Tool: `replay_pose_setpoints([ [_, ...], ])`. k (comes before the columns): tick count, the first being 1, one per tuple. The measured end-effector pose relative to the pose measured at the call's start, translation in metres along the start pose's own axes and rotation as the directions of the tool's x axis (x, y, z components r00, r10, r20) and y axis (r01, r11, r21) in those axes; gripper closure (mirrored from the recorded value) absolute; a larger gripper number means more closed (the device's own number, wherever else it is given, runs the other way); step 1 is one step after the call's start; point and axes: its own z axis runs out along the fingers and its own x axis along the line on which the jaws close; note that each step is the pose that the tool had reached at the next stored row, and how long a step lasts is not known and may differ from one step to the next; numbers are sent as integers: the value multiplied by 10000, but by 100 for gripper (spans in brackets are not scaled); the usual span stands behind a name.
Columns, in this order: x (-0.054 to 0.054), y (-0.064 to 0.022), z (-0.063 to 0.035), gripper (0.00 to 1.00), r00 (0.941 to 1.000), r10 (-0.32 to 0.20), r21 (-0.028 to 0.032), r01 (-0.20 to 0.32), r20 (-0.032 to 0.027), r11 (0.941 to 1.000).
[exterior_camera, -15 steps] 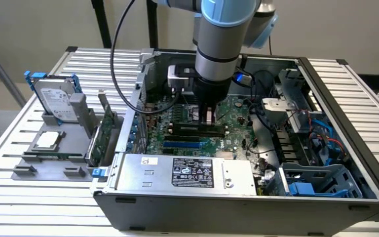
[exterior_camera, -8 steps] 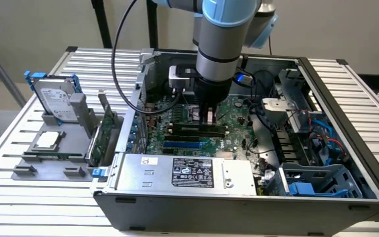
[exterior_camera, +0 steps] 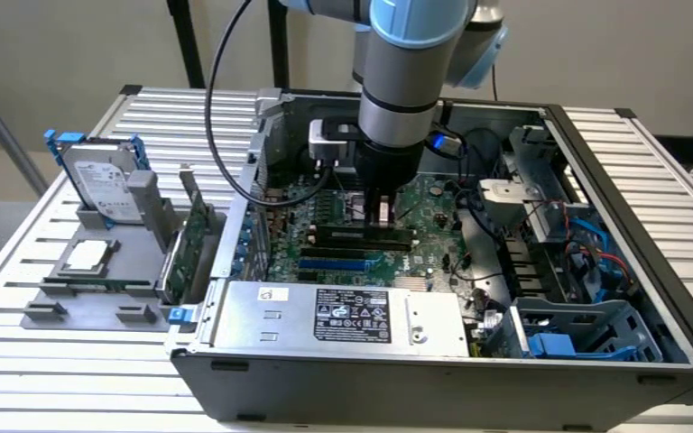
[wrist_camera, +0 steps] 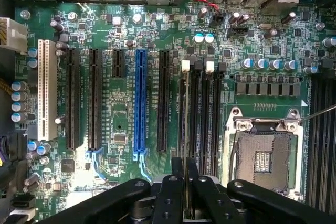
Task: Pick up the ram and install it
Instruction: 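Insert the ram into the slot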
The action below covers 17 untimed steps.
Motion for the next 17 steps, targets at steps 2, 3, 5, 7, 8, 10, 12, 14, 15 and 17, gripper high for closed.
replay_pose_setpoints([
  [2,0,0,1,100,10000,1,1,-1,-17,10000],
  [3,0,0,1,100,10000,1,0,-1,-24,10000],
  [5,-1,0,4,100,10000,1,0,-1,-35,10000],
  [7,0,0,9,100,10000,2,0,-2,-43,10000],
  [8,0,0,11,100,10000,2,-1,-2,-48,10000],
  [10,1,0,16,100,10000,1,-2,-1,-54,10000],
  [12,1,0,21,100,10000,2,-1,-2,-54,10000],
  [14,-1,0,27,100,10000,3,-1,-3,-53,10000],
  [15,-1,0,28,100,10000,2,0,-2,-54,10000],
  [17,-4,0,31,100,10000,2,-1,-2,-54,10000],
])
